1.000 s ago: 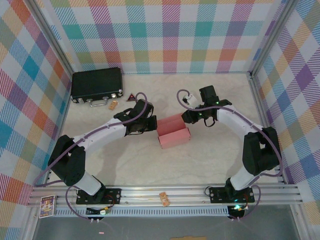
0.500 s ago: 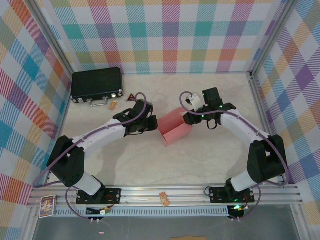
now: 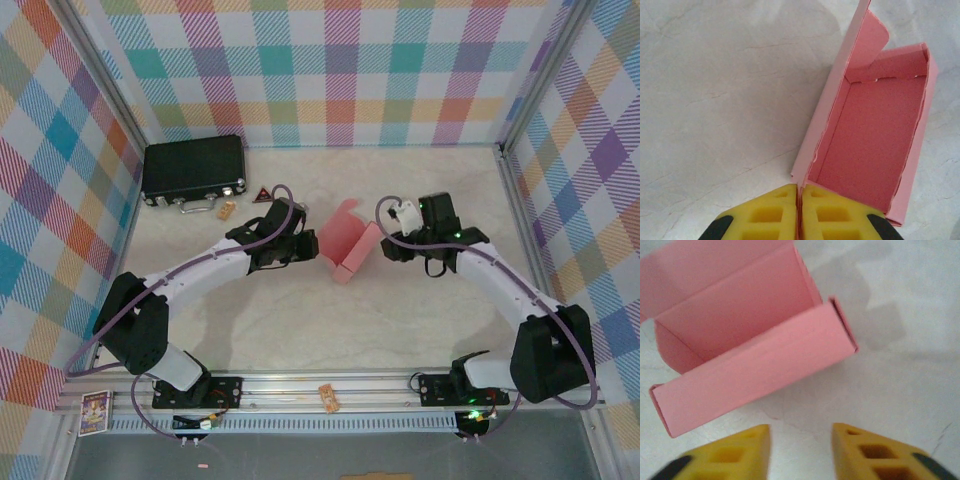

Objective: Fold the paper box

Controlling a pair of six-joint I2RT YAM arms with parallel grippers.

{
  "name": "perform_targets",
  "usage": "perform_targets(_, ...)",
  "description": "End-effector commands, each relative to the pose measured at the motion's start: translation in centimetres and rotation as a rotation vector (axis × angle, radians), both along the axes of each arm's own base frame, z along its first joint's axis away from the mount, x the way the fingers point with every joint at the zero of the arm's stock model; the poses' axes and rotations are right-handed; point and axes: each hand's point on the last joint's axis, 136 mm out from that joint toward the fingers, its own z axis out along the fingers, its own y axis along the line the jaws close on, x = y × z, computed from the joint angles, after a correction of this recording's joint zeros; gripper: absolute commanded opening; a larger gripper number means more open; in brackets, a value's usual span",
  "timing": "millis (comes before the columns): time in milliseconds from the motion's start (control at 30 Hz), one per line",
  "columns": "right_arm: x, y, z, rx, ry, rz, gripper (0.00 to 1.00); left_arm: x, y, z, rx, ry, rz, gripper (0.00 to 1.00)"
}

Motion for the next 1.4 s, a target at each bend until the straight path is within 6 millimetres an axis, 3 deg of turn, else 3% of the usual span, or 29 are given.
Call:
perform_targets(0, -0.8, 0.5, -2.5, 0.086, 0.122, -0.077, 0.29, -0.5, -1.2, 0.5, -0.028, -0.014, -0.049, 0.1)
perform_targets(233, 0.5, 1.6, -4.4, 0.162, 0.185, -0.145, 0.25, -0.8, -2.7, 0.7, -0.025, -0.009, -0.133, 0.1)
perform_targets(600, 2.5, 4.8, -3.8, 0.251, 0.189, -0.1, 0.24, -1.7, -6.0, 0.5, 0.014, -0.01, -0.336, 0.1)
perform_targets(900, 3.1, 5.2, -4.5, 0.268, 0.21, -0.13, 0.24, -2.6, -8.6, 0.1, -0.004, 0.025, -0.457, 0.13)
perform_targets(1067, 2.9, 5.1, -5.0, 0.288, 0.212, -0.153, 0.24, -2.5, -8.6, 0.2, 0.003, 0.012, -0.458, 0.2)
perform_targets(1367, 2.8, 4.0, -6.4, 0.242, 0.214, -0.207, 0.25, -1.3, -8.8, 1.7, 0.034, -0.077, -0.486, 0.46)
